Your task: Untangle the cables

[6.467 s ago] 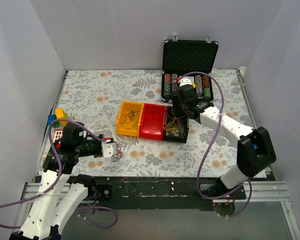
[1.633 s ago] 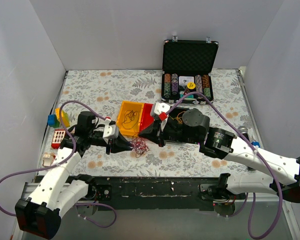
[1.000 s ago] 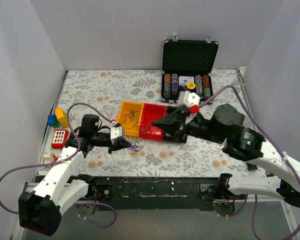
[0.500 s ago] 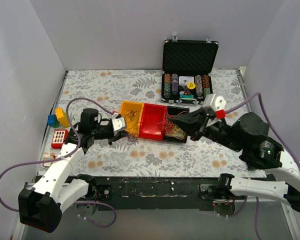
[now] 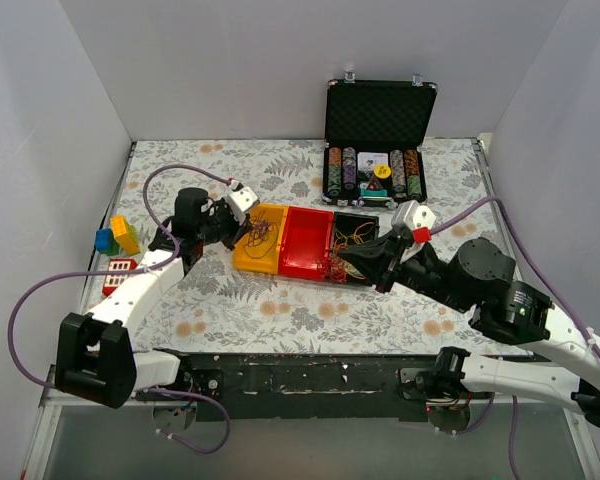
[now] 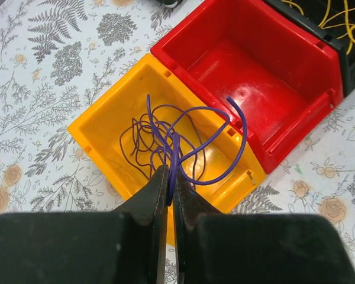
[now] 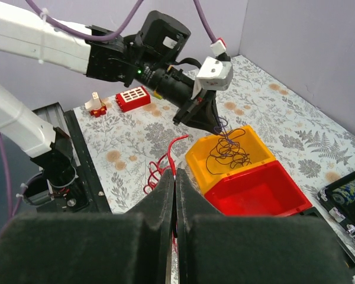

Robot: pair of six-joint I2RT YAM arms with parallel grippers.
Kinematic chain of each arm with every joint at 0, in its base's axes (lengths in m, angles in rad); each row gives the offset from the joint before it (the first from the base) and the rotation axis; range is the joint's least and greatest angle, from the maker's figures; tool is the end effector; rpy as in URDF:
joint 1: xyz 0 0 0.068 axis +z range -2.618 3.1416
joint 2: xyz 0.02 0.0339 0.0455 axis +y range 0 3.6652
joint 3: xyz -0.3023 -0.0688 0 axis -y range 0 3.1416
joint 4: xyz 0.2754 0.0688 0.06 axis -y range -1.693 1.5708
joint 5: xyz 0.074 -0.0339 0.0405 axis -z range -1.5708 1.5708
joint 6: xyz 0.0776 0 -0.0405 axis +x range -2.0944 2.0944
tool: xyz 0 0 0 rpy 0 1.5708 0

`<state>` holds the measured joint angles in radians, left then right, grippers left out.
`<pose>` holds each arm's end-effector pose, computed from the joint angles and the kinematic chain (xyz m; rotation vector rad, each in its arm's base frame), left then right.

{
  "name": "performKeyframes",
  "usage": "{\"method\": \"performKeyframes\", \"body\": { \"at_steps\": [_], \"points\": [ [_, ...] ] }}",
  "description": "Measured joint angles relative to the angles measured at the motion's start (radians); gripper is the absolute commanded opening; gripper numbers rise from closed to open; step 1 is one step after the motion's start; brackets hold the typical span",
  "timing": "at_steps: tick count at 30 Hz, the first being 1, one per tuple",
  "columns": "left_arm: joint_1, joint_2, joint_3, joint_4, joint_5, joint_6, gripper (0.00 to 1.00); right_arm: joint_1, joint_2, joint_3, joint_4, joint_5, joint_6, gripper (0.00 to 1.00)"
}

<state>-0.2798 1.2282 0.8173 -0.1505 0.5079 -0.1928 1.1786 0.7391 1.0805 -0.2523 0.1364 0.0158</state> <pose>0.2923 -0.1232 0.2677 0.3996 2.1244 -0.8167 0.0809 0.1681 0.4793 -0.7492 1.3494 0.8593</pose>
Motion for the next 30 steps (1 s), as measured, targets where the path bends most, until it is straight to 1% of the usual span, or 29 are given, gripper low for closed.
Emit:
{"method": "performKeyframes", "body": {
  "at_steps": [1, 2, 3, 6, 7, 9, 12, 14, 17, 20, 23, 25, 28, 30],
  "points": [
    [0.0, 0.016, 0.006, 0.006, -0.008, -0.004, 0.1, 0.0, -0.002, -0.004, 0.007, 0.0, 0.005, 0.01],
    [0.0, 0.028, 0.011, 0.013, -0.015, -0.007, 0.3, 0.0, -0.005, -0.011, 0.016, 0.0, 0.008, 0.01],
    [0.0, 0.037, 0.015, 0.021, -0.023, -0.008, 0.43, 0.0, -0.007, -0.018, 0.019, 0.0, 0.013, 0.01],
    [0.0, 0.069, 0.038, 0.024, -0.038, -0.008, 0.6, 0.0, -0.007, -0.04, 0.025, 0.0, 0.027, 0.01],
    [0.0, 0.083, 0.052, 0.021, -0.046, -0.01, 0.62, 0.0, -0.007, -0.045, 0.027, 0.0, 0.032, 0.01],
    [0.0, 0.108, 0.08, 0.016, -0.056, -0.018, 0.75, 0.0, 0.0, -0.051, 0.024, 0.0, 0.037, 0.01],
    [0.001, 0.098, 0.089, -0.002, -0.043, -0.011, 0.8, 0.0, 0.01, -0.051, 0.026, 0.0, 0.041, 0.01],
    [0.002, 0.059, 0.089, -0.028, 0.011, -0.003, 0.84, 0.0, 0.018, -0.056, 0.036, 0.0, 0.045, 0.01],
    [0.001, -0.045, 0.089, -0.069, 0.151, 0.023, 0.87, 0.0, 0.036, -0.067, 0.049, -0.006, 0.056, 0.01],
    [-0.005, -0.19, 0.085, -0.091, 0.349, 0.038, 0.87, 0.0, 0.064, -0.081, 0.072, -0.018, 0.063, 0.01],
    [-0.02, -0.29, 0.079, -0.095, 0.502, 0.037, 0.85, 0.0, 0.101, -0.083, 0.086, -0.036, 0.068, 0.01],
    [-0.035, -0.323, 0.077, -0.106, 0.585, 0.031, 0.82, 0.0, 0.122, -0.084, 0.101, -0.049, 0.072, 0.01],
    [-0.047, -0.329, 0.076, -0.12, 0.663, 0.016, 0.74, 0.0, 0.145, -0.084, 0.121, -0.069, 0.08, 0.01],
    [-0.051, -0.314, 0.073, -0.138, 0.691, 0.011, 0.7, 0.0, 0.159, -0.084, 0.136, -0.083, 0.086, 0.01]
  ]
}}
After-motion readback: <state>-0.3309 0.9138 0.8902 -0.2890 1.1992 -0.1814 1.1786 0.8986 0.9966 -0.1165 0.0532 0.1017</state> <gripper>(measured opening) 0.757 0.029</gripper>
